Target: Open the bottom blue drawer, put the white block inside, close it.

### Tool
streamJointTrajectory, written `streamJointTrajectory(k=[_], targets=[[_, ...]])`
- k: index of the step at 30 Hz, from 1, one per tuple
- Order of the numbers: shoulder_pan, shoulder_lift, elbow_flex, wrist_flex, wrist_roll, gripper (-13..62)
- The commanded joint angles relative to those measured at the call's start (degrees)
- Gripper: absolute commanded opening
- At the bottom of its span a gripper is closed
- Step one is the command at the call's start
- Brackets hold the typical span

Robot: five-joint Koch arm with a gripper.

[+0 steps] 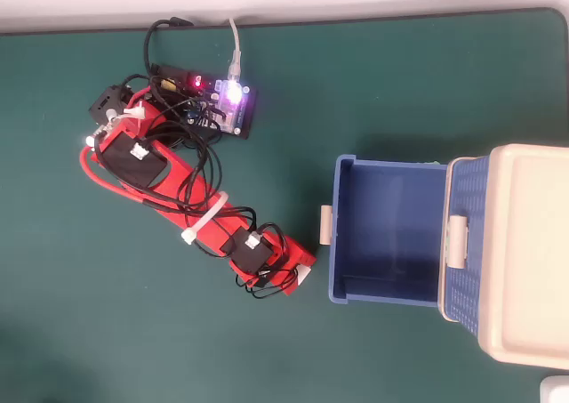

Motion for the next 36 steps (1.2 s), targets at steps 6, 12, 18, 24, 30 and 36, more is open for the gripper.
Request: streamJointTrajectory(k=[6,12,18,24,30,36], targets=[[1.2,4.0,0.0,1.0,0.2,-8.0],[8.7,27.0,-0.8,14.8,4.0,-8.0],[9.4,37.2,-13.1,26.0,23.4,-7.8],[-9.8,27.0,-27.2,25.4,49.7,-7.6],[-16.1,10.3,-44.8,26.0,67.2,-7.5],[-17.2,6.9,-46.8,26.1,68.1,5.6]])
